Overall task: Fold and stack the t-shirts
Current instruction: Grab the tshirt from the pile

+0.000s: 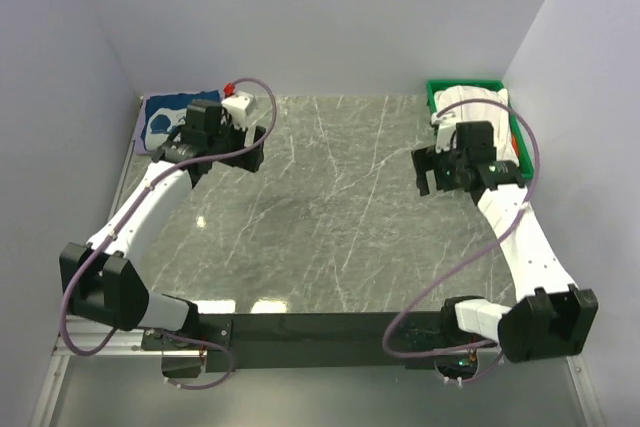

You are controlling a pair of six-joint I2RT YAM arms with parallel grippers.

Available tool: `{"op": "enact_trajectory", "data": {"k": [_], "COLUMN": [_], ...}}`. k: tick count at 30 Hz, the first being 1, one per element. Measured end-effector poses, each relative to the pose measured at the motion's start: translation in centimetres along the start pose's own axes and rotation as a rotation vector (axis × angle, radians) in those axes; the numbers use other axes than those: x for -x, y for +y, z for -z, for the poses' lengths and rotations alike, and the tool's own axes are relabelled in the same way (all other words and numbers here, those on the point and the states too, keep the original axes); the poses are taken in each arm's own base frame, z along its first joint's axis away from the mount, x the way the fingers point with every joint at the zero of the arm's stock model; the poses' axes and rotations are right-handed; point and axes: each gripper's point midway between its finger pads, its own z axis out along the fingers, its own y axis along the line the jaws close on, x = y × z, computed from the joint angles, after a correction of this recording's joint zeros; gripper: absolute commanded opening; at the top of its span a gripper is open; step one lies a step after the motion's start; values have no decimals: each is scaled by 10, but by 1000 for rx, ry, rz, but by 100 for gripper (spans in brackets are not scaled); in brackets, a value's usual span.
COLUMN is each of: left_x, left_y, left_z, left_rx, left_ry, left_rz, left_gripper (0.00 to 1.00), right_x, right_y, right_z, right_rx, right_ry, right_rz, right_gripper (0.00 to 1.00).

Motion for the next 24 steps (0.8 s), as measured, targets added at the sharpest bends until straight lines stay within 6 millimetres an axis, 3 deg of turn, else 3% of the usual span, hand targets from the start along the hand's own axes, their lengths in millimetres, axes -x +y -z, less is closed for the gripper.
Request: {"op": "enact_trajectory", "data": {"k": [6,11,17,20,24], "left_x": [55,68,71,68,54], "left_y": [4,18,60,76,85], "left_z": [-11,-15,-34,-48,-61], "left_rx": [-20,-20,12,26,28], "left_ry": [-63,-81,-58,-30,19], "left_rz": [-2,23,91,113,134], "left_gripper": [99,100,99,100,99], "right_x": [47,89,131,133,111], "right_y": [-45,-105,-185,-212,-222], "right_z": [-26,-69,-137,-175,-218], "right_rx": [-63,-138,-258,-303,-318], "right_ry": [-15,-14,-19,-7,54], "right_rz": [-84,-161,-211,-209,-193], "right_gripper": [100,100,100,100,100]}}
